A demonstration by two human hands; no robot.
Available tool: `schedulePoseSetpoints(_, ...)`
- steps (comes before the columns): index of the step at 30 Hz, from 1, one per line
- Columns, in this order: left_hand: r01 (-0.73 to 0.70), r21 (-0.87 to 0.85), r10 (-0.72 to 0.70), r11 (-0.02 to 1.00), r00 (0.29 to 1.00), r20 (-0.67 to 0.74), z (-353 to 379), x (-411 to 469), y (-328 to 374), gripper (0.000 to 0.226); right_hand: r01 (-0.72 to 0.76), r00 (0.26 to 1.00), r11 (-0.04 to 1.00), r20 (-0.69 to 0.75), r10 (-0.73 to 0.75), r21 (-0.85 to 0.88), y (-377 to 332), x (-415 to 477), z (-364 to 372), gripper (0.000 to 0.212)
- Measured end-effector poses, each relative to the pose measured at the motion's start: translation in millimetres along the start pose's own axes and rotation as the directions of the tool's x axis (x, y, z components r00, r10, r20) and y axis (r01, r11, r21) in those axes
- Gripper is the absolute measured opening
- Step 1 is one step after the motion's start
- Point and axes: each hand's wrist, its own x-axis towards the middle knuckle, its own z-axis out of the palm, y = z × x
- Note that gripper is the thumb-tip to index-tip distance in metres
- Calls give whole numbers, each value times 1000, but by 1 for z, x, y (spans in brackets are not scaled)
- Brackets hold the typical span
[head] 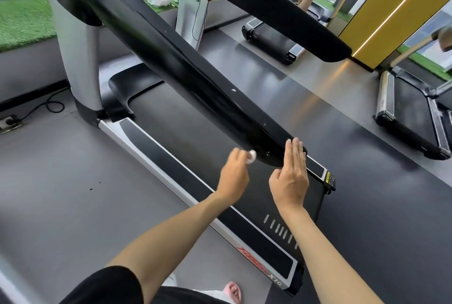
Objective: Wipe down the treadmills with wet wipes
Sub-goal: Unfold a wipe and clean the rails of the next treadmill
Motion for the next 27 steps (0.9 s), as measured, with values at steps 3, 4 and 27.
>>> schedulePoseSetpoints(3,237,-165,-273,957,928,-253,-43,37,-6,10,-16,1000,1000,-20,16,-2,-2,0,1,81)
schedulePoseSetpoints(4,250,-217,-311,944,893,-326,-56,54,-5,11,-21,999,1000,-25,21,-2,-3,0,2,81)
schedulePoseSetpoints(27,48,-145,-97,988,930,-354,-25,70,37,21,-14,998,1000,-54,14,17,-1,-1,5,79)
